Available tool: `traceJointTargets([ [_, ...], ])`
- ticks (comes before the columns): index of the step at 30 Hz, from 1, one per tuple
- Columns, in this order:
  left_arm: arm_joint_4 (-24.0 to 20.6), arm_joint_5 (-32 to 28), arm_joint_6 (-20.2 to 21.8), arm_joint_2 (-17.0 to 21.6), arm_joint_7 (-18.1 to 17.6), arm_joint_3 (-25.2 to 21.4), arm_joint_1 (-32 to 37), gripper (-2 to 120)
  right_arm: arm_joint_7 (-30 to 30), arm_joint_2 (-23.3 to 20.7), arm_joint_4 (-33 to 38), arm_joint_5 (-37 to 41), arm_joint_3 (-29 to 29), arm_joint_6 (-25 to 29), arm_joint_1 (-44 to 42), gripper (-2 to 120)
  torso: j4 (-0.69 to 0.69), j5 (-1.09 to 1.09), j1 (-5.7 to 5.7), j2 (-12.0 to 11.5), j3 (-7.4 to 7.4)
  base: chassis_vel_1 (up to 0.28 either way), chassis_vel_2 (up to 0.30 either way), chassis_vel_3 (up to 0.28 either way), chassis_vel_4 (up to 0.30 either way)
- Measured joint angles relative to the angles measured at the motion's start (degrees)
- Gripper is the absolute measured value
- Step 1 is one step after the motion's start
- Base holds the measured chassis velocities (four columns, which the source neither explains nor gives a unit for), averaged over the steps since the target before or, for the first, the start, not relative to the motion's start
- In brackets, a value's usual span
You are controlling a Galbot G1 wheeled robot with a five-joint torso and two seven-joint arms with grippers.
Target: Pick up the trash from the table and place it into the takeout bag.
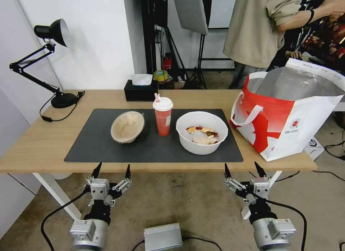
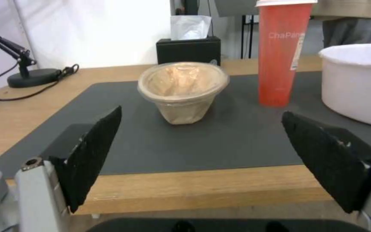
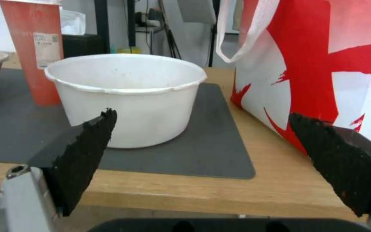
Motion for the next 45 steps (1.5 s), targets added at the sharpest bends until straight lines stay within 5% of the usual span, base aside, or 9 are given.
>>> traceJointTargets([
  [30, 0.0, -0.79, -0.04, 0.16, -0.2, -0.79, 0.0, 100, 0.04, -0.48, 0.01, 0.41, 0.13, -0.27, 0.18, 100, -0.01, 0.0, 0.0, 0.0, 0.0, 0.0, 0.0, 0.0, 0.0],
  [38, -1.55, -11.87, -2.65, 3.02, -5.08, -13.1, -0.18, 100, 2.84, -11.09, -0.69, 9.76, 4.8, -8.3, 5.42, 100, 0.02, 0.03, 0.0, 0.0, 0.0, 0.0, 0.0, 0.0, 0.0],
  [45, -4.6, -16.55, -6.23, 3.93, -1.93, -11.63, 0.22, 100, 6.28, -24.24, -1.6, 21.35, 10.52, -18.22, 11.92, 100, 0.0, 0.02, 0.0, 0.0, 0.01, 0.0, 0.0, 0.0, 0.0],
])
